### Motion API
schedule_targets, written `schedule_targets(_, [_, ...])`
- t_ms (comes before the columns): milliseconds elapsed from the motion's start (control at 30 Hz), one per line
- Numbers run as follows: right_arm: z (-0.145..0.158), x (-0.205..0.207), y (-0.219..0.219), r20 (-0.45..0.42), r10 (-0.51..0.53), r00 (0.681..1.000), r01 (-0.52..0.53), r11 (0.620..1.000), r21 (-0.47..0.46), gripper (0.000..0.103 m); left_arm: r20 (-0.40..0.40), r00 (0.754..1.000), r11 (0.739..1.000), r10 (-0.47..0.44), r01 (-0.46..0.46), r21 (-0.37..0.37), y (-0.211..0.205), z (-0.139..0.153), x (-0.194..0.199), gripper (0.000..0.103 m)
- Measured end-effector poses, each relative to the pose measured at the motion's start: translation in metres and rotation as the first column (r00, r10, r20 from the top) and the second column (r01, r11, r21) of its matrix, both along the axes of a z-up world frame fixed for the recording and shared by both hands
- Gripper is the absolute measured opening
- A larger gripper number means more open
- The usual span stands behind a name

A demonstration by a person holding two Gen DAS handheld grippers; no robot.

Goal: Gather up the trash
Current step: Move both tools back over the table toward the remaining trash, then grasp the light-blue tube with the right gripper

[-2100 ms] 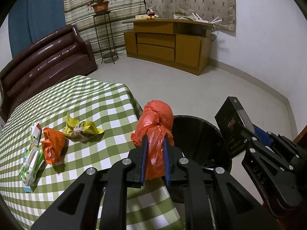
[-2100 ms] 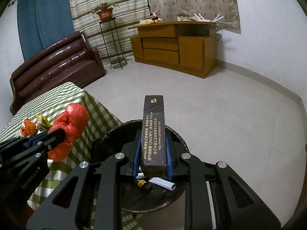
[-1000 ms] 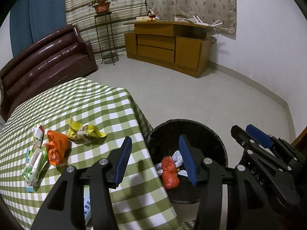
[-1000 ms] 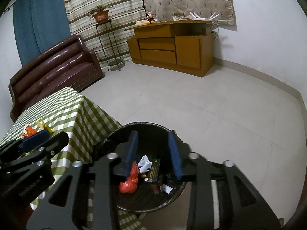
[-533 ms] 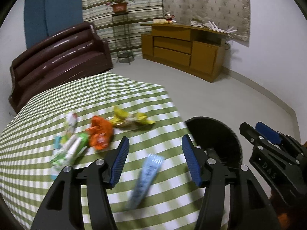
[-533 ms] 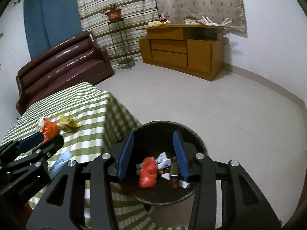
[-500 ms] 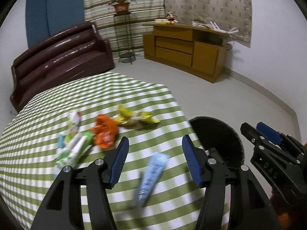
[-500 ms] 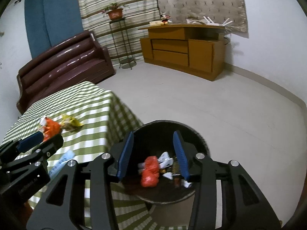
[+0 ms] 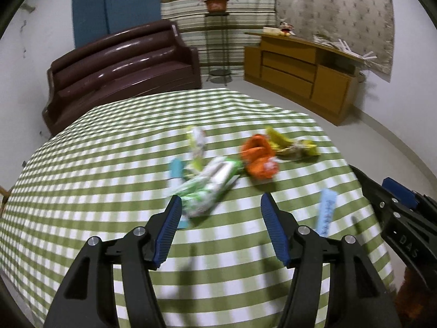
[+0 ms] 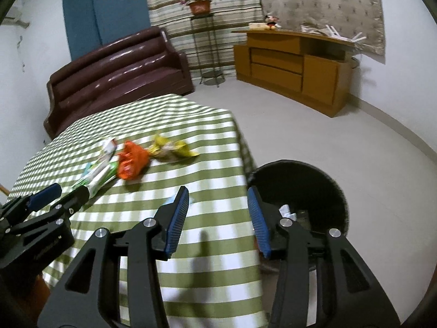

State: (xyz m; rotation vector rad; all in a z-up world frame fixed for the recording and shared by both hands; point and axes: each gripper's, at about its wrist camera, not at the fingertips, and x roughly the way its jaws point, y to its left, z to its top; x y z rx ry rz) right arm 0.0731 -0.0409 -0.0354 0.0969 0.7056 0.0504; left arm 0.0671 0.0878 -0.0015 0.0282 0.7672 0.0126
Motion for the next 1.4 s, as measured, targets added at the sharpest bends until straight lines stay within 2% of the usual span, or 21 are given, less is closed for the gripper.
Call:
schedule_targets(400, [-0.01, 0.004, 0.055, -0.073, 0.043, 0.996, -0.046, 0.998, -0.043, 0.044, -0.017, 0.995, 0.995, 0.099, -0.099, -0.025, 0.07, -0.007, -0.014, 0.06])
schedule_targets(800, [-0.024, 0.005, 0.062, -0.139, 0.006, 0.99, -0.021, 0.994, -0.107, 0.044, -0.031, 0.992, 0.991, 0.122, -0.123, -0.055, 0.102, -0.014, -0.017, 0.062])
schedule_targets(900, [-0.024, 0.005, 0.061, -0.138, -0.003, 0.99, -0.013, 0.994, -0.113, 0.039, -0.031, 0.993, 0.991, 0.117, -0.119, -0.059, 0.104, -0.015, -0.018, 0.062])
schedule_targets(967, [-0.024, 0.005, 0.06, -0.139, 0.0, 0.99, -0.016, 0.993, -0.115, 0.029, -0.03, 0.993, 0.991, 0.114, -0.116, -0.06, 0.105, -0.015, -0.019, 0.062])
schedule_targets(1100, [-0.024, 0.004, 0.06, -0.136, 0.005, 0.991, -0.021, 0.993, -0.12, 0.024, -0.032, 0.994, 0.992, 0.105, -0.107, -0.065, 0.104, -0.015, -0.019, 0.063])
schedule_targets(1267, [-0.023, 0.002, 0.06, -0.131, 0.024, 0.991, -0.04, 0.991, -0.127, 0.013, -0.029, 0.996, 0.994, 0.084, -0.086, -0.067, 0.097, -0.013, -0.013, 0.064])
schedule_targets(1400, [-0.022, 0.001, 0.057, -0.124, 0.028, 0.992, -0.042, 0.992, -0.117, 0.012, -0.029, 0.998, 0.995, 0.063, -0.065, -0.078, 0.09, -0.01, -0.009, 0.064])
